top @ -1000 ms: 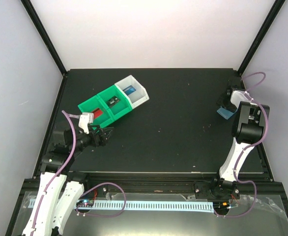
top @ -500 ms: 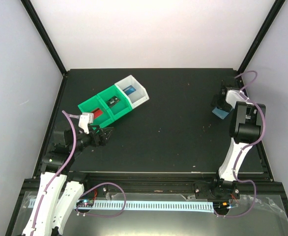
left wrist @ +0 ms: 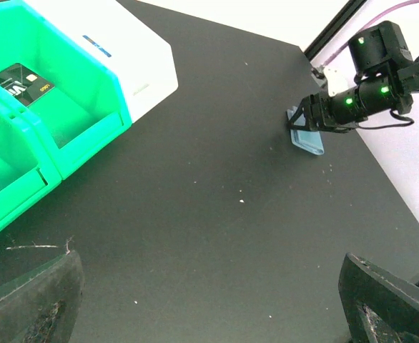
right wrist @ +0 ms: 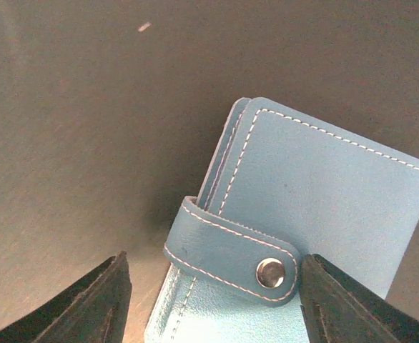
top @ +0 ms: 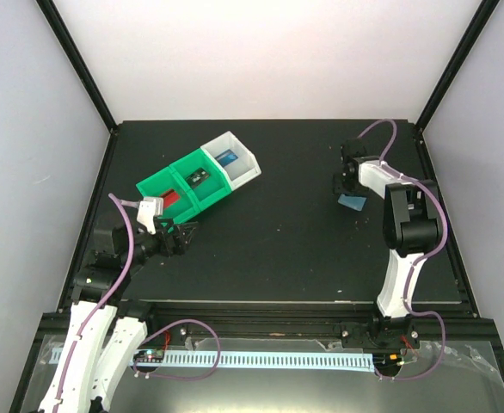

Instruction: Take the credit cards out of the card holder

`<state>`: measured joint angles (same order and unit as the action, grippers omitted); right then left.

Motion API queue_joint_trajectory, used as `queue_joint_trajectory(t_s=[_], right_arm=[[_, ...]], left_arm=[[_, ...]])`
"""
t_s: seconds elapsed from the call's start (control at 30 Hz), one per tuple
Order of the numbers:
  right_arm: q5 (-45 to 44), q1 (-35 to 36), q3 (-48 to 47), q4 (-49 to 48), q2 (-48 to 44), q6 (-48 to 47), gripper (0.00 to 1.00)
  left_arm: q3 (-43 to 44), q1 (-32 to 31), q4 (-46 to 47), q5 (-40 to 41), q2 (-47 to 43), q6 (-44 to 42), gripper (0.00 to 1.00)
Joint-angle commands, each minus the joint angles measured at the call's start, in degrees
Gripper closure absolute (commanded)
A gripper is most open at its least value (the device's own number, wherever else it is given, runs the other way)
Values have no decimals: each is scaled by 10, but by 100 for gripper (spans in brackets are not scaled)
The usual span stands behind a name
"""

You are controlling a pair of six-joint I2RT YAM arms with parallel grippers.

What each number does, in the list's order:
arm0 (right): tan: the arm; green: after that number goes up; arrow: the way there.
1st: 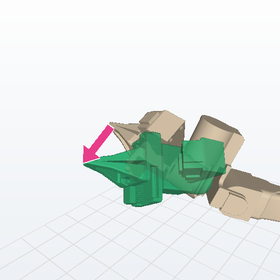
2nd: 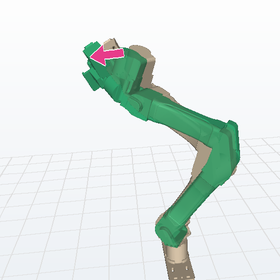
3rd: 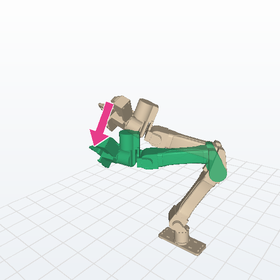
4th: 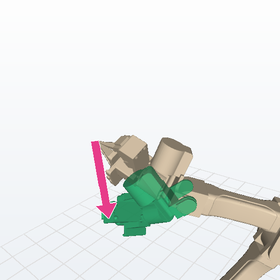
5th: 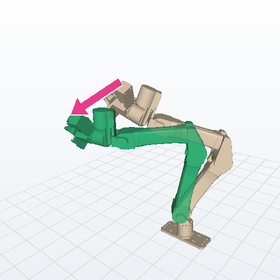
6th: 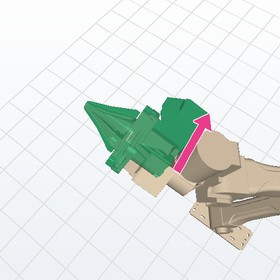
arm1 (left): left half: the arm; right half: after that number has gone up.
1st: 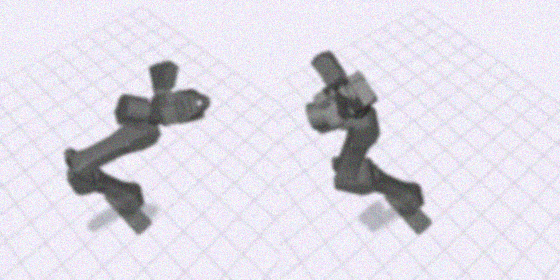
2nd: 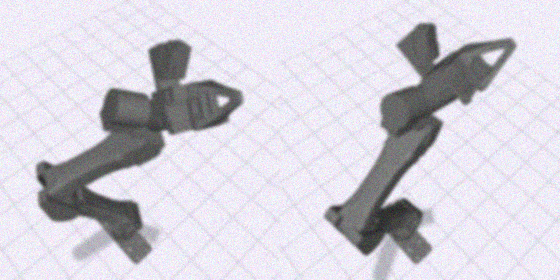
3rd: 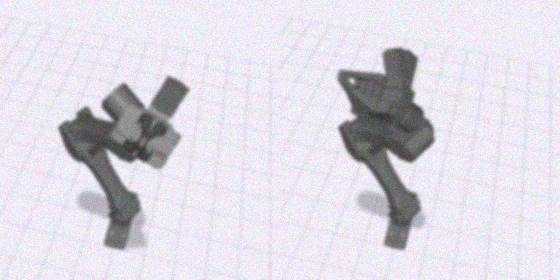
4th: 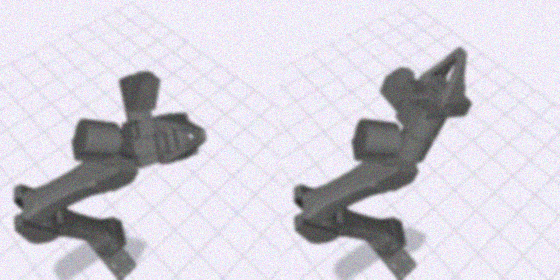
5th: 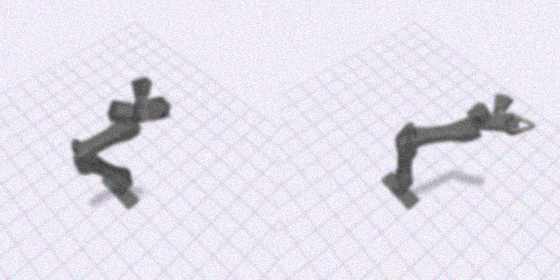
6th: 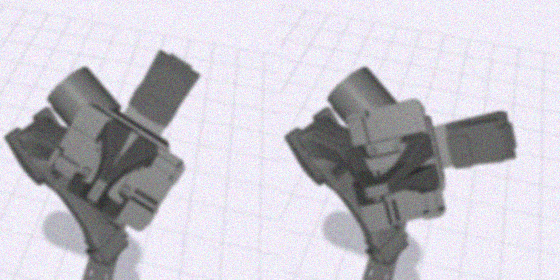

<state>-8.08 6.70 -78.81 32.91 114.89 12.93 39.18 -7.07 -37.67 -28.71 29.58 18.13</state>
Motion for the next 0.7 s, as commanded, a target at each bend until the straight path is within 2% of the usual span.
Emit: queue_joint_trajectory(t_s=[0.0,0.1,0.3,0.5,0.67], right_arm=[[31,26,34,43,-30,-22,36],[66,37,43,55,-51,-32,37],[24,106,52,85,-77,-32,36],[32,153,84,79,-103,-24,36],[50,220,117,65,-124,-17,36]], left_arm=[[3,-3,0,4,-5,-8,1],[3,-4,-1,5,-3,-9,1],[3,-5,-4,10,-3,-8,1],[4,-5,-7,15,2,-8,1],[5,-6,-7,15,3,-7,1]])
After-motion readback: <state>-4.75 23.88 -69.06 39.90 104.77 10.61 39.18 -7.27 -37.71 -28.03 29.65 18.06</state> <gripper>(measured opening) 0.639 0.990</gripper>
